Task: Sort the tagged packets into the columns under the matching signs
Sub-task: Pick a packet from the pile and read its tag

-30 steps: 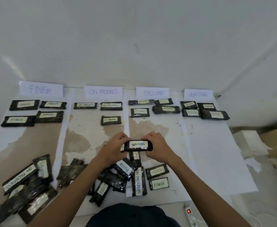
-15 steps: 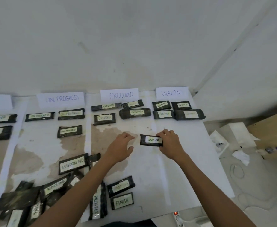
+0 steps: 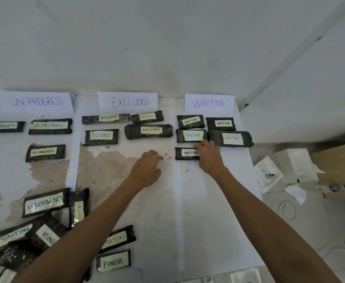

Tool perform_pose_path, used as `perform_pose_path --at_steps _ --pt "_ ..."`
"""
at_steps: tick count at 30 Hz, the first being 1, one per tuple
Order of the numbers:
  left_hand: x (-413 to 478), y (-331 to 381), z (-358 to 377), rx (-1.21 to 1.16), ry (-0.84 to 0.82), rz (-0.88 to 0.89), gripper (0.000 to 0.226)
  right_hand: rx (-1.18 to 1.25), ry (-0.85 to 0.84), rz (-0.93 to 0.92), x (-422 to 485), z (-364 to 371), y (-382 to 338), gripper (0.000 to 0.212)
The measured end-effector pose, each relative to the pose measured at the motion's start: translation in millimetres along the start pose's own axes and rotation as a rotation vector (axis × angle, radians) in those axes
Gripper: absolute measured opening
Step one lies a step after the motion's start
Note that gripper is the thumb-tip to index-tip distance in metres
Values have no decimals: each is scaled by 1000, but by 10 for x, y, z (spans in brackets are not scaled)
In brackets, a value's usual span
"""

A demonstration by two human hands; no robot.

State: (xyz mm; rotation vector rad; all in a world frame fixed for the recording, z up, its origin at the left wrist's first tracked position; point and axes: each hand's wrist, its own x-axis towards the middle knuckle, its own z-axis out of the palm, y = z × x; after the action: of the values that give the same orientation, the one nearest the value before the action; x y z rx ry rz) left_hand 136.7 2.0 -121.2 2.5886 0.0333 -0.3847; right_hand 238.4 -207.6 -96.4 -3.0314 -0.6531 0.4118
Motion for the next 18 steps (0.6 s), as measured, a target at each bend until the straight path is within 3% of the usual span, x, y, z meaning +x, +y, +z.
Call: perform_pose_path --at_steps 9,18 --pt "28 -6 -12 5 -31 -8 44 43 27 -21 -24 93 21 54" --pt "-593 -180 -182 -80 -27 7 39 201 -4 -270 -674 52 -614 50"
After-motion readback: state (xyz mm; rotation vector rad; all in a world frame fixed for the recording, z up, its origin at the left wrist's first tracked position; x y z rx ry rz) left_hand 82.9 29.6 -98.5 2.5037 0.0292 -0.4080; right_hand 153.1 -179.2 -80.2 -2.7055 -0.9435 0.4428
